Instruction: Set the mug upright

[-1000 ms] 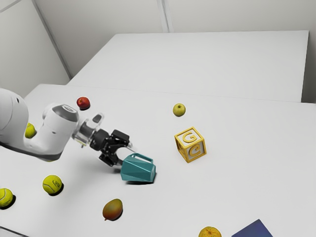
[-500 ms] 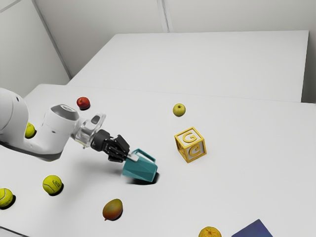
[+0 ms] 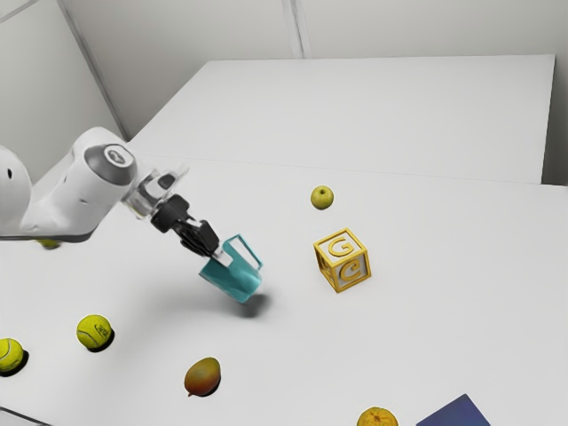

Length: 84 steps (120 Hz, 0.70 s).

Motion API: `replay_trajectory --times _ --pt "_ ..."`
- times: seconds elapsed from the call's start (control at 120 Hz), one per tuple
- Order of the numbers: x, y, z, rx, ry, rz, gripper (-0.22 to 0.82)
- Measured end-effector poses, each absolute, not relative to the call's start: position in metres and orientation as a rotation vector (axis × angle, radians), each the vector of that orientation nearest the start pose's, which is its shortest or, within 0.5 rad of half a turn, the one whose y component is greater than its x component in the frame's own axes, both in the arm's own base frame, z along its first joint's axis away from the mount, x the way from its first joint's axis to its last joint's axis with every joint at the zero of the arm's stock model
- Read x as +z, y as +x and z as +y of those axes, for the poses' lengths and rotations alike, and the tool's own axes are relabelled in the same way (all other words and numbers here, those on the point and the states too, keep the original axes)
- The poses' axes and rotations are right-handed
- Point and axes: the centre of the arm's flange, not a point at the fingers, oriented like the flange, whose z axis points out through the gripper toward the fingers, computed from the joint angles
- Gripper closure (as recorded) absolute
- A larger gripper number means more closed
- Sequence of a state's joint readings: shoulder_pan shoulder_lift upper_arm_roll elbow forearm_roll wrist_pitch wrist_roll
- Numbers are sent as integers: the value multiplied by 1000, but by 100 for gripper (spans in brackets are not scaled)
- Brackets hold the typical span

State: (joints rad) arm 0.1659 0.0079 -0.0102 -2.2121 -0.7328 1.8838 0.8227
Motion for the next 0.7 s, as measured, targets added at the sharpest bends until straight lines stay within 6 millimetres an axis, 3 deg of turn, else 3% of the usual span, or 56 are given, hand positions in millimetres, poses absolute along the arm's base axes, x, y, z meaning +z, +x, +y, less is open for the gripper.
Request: replay_trajectory --times 0.217,0.333,0.533,0.7 --pt "410 531 45 -26 2718 -595 78" --pt "419 537 45 -67 2856 -634 78" --pt "410 546 23 -88 2996 -660 78" --pt "378 546 -2 -109 3039 -653 78"
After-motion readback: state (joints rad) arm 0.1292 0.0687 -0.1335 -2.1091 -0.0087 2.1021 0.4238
